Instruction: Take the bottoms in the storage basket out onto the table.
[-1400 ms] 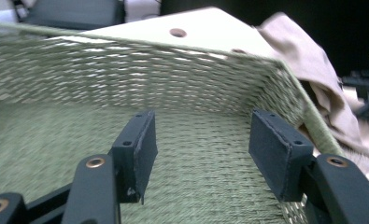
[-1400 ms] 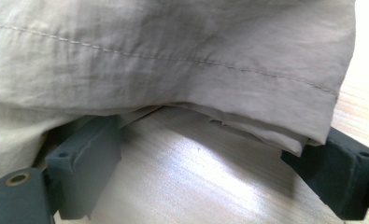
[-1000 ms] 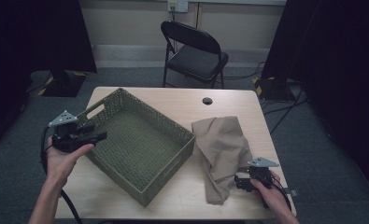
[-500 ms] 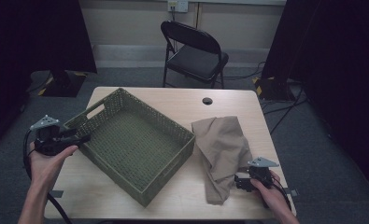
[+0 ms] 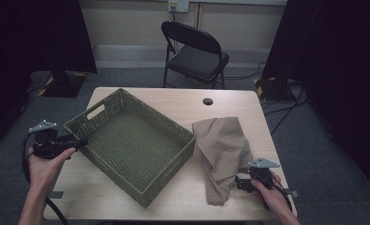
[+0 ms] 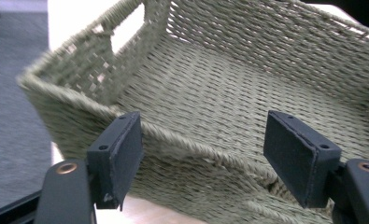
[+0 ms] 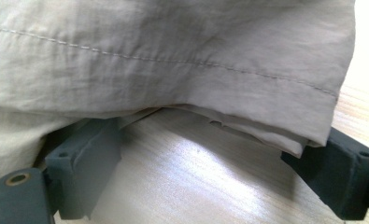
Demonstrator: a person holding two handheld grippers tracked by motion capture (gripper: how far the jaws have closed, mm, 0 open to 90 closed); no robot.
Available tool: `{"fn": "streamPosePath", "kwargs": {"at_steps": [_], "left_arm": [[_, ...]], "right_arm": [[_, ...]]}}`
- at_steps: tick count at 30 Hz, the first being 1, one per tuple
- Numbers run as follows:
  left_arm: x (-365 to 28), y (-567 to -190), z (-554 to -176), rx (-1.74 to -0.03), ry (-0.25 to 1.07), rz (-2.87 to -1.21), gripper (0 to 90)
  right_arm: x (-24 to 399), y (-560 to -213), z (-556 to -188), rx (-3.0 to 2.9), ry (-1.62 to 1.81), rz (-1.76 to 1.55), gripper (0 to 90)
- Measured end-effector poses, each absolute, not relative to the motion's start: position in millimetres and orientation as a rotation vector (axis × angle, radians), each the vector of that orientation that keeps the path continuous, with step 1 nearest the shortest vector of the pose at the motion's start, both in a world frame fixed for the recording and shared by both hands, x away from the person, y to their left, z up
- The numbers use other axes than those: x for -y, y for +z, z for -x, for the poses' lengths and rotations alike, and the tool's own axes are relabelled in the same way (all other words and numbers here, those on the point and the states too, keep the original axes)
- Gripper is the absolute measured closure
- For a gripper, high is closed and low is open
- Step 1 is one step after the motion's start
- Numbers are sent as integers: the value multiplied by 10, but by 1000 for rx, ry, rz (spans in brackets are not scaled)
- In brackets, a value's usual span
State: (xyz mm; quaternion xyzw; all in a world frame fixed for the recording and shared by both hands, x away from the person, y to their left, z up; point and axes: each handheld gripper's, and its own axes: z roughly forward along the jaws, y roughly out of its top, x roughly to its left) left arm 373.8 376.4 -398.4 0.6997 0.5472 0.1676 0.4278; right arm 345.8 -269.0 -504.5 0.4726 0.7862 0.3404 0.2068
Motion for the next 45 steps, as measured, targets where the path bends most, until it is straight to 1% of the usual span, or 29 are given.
{"fn": "streamPosePath", "kwargs": {"at_steps": [1,5,9,11,14,16,18,20,21,22,24,26,28,31,33,34,35,39,42,45], "left_arm": [[-3751,-3989,-3736,-1368,428,-1751,264],[-3739,-3976,-3761,-1373,427,-1742,247],[-3715,-3987,-3819,-1380,455,-1739,257],[-3690,-3997,-3859,-1379,489,-1746,259],[-3690,-4005,-3924,-1388,501,-1733,281],[-3686,-4011,-3968,-1390,518,-1732,312],[-3669,-4017,-4017,-1393,546,-1735,321],[-3671,-4028,-4061,-1397,591,-1738,409],[-3690,-4032,-4085,-1400,586,-1726,433],[-3716,-4032,-4105,-1403,589,-1723,480],[-3774,-4057,-4157,-1407,561,-1677,515],[-3751,-4073,-4177,-1429,571,-1647,530],[-3712,-4076,-4201,-1424,610,-1667,520],[-3747,-4090,-4242,-1429,577,-1642,519],[-3744,-4095,-4247,-1417,545,-1641,462],[-3735,-4099,-4246,-1419,524,-1654,405],[-3723,-4102,-4237,-1420,509,-1671,371],[-3654,-4055,-4110,-1378,506,-1710,328],[-3586,-3971,-3957,-1337,507,-1722,311],[-3488,-3964,-3839,-1314,502,-1759,292]], "right_arm": [[2690,-5045,-3458,-2190,948,-1316,107],[2690,-5044,-3459,-2190,948,-1316,107],[2690,-5045,-3463,-2190,948,-1314,107],[2689,-5045,-3464,-2190,948,-1315,107],[2687,-5045,-3471,-2191,947,-1315,106],[2685,-5045,-3474,-2189,948,-1317,107],[2684,-5045,-3475,-2189,948,-1317,106],[2684,-5045,-3475,-2189,948,-1317,106],[2684,-5045,-3475,-2189,948,-1317,106],[2684,-5045,-3475,-2189,948,-1317,106],[2684,-5045,-3475,-2189,948,-1317,106],[2684,-5045,-3476,-2189,948,-1317,106],[2683,-5045,-3479,-2189,947,-1317,106],[2683,-5045,-3480,-2189,947,-1317,106],[2683,-5045,-3480,-2189,947,-1317,106],[2683,-5045,-3480,-2189,948,-1317,106],[2683,-5045,-3481,-2189,948,-1317,106],[2683,-5045,-3482,-2189,947,-1316,106],[2682,-5045,-3483,-2189,947,-1317,106],[2682,-5045,-3483,-2189,947,-1317,106]]}}
